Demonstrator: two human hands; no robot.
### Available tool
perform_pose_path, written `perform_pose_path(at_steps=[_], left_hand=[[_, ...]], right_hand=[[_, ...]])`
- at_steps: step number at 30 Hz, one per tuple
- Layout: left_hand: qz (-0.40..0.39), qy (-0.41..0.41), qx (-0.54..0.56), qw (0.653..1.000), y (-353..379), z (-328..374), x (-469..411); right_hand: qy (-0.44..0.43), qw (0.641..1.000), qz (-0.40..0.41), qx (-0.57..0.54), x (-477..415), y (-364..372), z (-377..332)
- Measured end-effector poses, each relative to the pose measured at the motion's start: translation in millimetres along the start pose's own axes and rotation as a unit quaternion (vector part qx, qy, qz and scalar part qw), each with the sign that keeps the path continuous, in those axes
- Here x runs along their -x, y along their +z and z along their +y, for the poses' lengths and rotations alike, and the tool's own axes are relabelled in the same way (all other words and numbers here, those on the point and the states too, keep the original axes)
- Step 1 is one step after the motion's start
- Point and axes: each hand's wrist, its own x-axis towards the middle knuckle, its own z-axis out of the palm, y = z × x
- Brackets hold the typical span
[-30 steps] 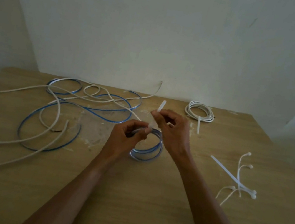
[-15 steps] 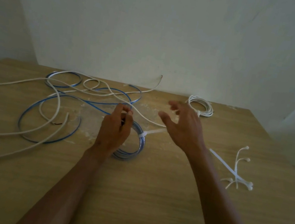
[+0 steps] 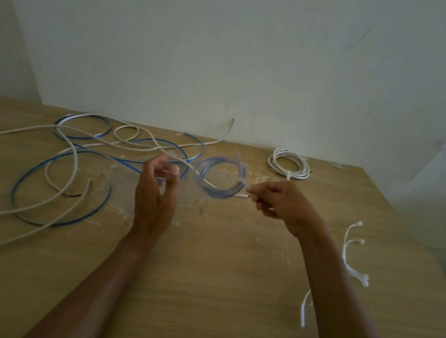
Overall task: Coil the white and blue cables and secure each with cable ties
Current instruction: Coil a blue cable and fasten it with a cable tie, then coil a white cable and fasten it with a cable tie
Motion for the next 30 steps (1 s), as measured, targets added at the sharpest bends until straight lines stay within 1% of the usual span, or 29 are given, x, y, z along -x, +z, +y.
perform_pose_path(at_steps=[2, 4, 6, 7, 8, 10, 12, 14, 15, 16, 17, 18, 19, 20, 21, 23, 25, 28, 30], left_hand=[[-0.035, -0.012, -0.022, 0.999, 2.8, -10.0, -1.0], [-0.078, -0.013, -0.056, 0.995, 6.9, -21.0, -2.4], [-0.137, 0.006, -0.096, 0.986, 10.8, -27.6, -2.1], [-0.163, 0.020, -0.122, 0.979, 11.9, -29.7, -0.7], [-0.178, 0.032, -0.145, 0.973, 11.9, -32.4, 0.9], [-0.185, 0.036, -0.168, 0.968, 10.5, -35.9, 2.6], [-0.187, 0.022, -0.166, 0.968, 9.5, -36.3, 1.9], [-0.194, 0.014, -0.178, 0.965, 10.0, -34.2, 0.7], [-0.197, 0.011, -0.186, 0.963, 10.2, -33.4, 0.7], [-0.200, 0.007, -0.191, 0.961, 10.3, -33.5, 0.7], [-0.202, 0.004, -0.193, 0.960, 10.4, -33.3, 0.5], [-0.203, 0.001, -0.191, 0.960, 10.1, -34.0, 0.5], [-0.205, 0.000, -0.187, 0.961, 9.4, -33.7, 0.5], [-0.206, 0.000, -0.184, 0.961, 8.9, -33.6, 0.3], [-0.206, -0.001, -0.182, 0.962, 8.4, -33.6, 0.0], [-0.207, -0.003, -0.186, 0.960, 8.5, -33.4, -0.2], [-0.207, -0.005, -0.193, 0.959, 8.8, -31.6, -0.3], [-0.209, 0.000, -0.201, 0.957, 9.7, -32.2, -0.7], [-0.214, -0.003, -0.210, 0.954, 10.5, -32.6, -1.2]], right_hand=[[0.025, 0.988, 0.066, -0.136, -14.2, -9.7, 3.6], [0.050, 0.957, 0.133, -0.254, -36.0, -16.9, 6.3], [0.058, 0.924, 0.185, -0.331, -64.1, -23.5, 11.4], [0.062, 0.914, 0.215, -0.338, -78.9, -25.6, 15.5], [0.068, 0.911, 0.246, -0.324, -93.3, -26.7, 21.7], [0.085, 0.918, 0.286, -0.259, -113.3, -29.1, 37.4], [0.139, 0.909, 0.328, -0.218, -126.3, -33.7, 50.4], [0.162, 0.908, 0.350, -0.166, -132.7, -36.6, 54.8], [0.165, 0.905, 0.353, -0.172, -134.8, -37.8, 53.9], [0.163, 0.900, 0.369, -0.165, -137.2, -39.2, 54.4], [0.160, 0.904, 0.375, -0.129, -140.9, -38.4, 55.7], [0.134, 0.908, 0.376, -0.126, -143.4, -36.9, 56.0], [0.104, 0.911, 0.386, -0.098, -145.5, -36.3, 56.3], [0.075, 0.898, 0.422, -0.099, -147.0, -37.9, 58.8], [0.061, 0.891, 0.441, -0.082, -145.7, -39.4, 60.3], [0.038, 0.889, 0.450, -0.070, -148.3, -41.6, 66.8], [0.050, 0.892, 0.442, -0.076, -149.7, -42.1, 67.8], [0.077, 0.907, 0.414, -0.004, -139.5, -40.8, 65.9], [0.070, 0.917, 0.392, -0.003, -136.6, -41.4, 71.7]])
